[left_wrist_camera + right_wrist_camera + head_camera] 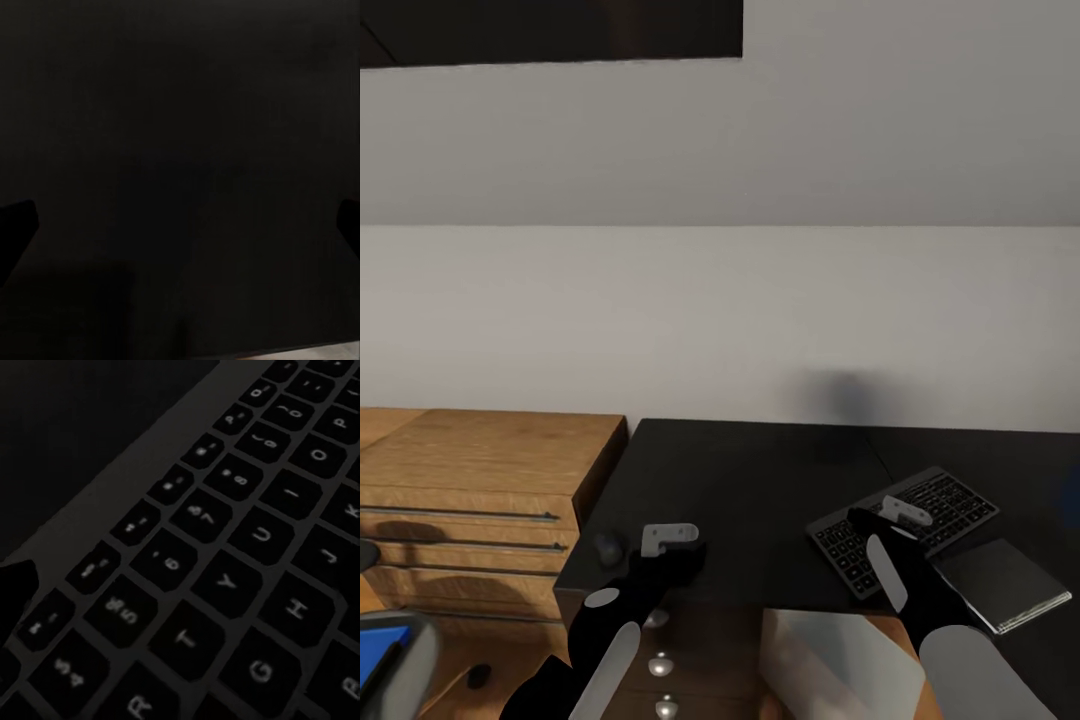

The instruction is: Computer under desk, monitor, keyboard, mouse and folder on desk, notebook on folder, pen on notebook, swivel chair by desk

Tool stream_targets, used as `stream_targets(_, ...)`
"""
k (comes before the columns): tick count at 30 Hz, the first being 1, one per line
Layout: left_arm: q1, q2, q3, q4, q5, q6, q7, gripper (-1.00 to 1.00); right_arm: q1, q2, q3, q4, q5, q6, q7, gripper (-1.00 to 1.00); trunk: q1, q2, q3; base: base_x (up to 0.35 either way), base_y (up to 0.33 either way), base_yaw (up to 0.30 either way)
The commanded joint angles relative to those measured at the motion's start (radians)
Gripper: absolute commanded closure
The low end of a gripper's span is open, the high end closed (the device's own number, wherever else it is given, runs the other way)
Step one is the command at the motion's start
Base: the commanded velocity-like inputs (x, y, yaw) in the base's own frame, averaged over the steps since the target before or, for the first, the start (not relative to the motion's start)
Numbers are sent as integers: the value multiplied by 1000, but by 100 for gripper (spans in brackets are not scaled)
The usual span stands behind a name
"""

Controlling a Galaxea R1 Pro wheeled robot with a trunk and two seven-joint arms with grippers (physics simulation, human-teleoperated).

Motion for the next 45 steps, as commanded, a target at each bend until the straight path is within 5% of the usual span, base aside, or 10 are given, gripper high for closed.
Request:
stream_targets(1,-1,0,-1,-1,11,2,10,-100,0,0,1,-2,-8,5,-5,-100,4,-8,-4,0,0,0)
stream_targets(8,-1,0,-1,-1,10,2,10,-100,0,0,1,-2,2,19,-5,-100,8,-15,-7,0,0,0)
stream_targets(18,-1,0,0,-1,8,2,10,-100,0,0,1,-2,4,20,-5,-100,46,-85,-39,0,0,0)
stream_targets(45,-1,43,-1,6,12,1,8,-100,0,0,1,-2,5,20,-4,-100,46,-85,-39,-12,11,0)
